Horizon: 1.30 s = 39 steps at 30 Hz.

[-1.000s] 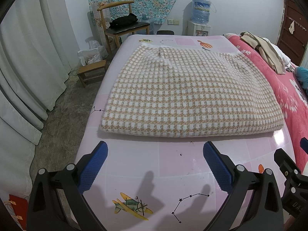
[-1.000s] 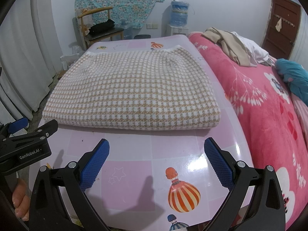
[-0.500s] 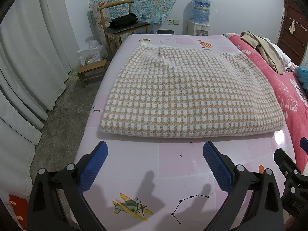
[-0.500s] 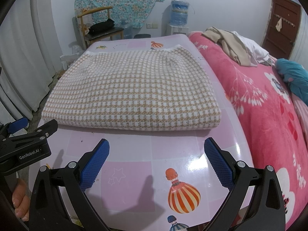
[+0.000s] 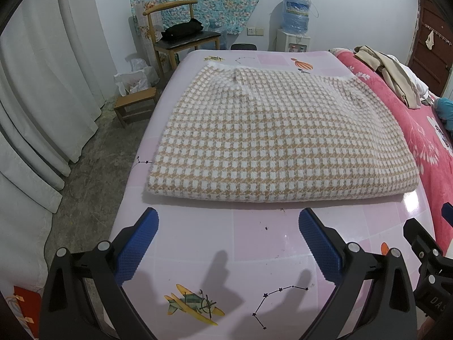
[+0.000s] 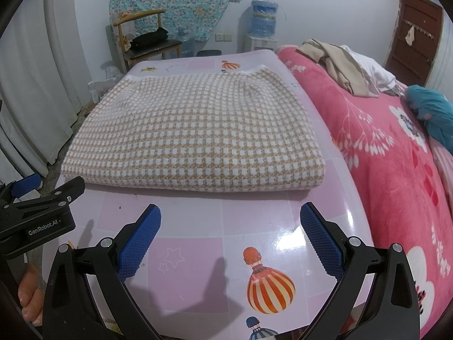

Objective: Fold large clothes

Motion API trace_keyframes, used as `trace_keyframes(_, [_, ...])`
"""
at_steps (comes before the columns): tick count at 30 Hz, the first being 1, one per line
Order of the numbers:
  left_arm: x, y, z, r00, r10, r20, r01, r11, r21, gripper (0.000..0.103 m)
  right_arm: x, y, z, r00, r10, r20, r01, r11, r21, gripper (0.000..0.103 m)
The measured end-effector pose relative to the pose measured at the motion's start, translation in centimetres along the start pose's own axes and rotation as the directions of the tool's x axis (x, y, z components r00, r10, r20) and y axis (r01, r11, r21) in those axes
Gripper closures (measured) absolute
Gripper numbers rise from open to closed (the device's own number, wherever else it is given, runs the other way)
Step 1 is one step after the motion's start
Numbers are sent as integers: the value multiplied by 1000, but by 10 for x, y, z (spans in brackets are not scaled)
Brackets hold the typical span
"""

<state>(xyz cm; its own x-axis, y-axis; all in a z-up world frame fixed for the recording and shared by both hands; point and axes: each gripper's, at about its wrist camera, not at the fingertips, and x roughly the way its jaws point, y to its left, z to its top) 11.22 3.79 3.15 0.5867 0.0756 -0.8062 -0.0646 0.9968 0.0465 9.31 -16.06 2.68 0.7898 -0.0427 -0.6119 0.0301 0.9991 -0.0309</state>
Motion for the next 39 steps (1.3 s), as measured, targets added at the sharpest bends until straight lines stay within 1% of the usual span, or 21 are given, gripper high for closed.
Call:
trace_keyframes(10, [-7,-4,0,1000,15,6,-15,1000,2,6,-1,-7,0,1000,9,0,-9,1000,3,8])
trace_keyframes(39, [-1,-7,0,1000,-10,-15,10,1000,15,6,7,-9,2,1000,0,-30,0,1000,5,8])
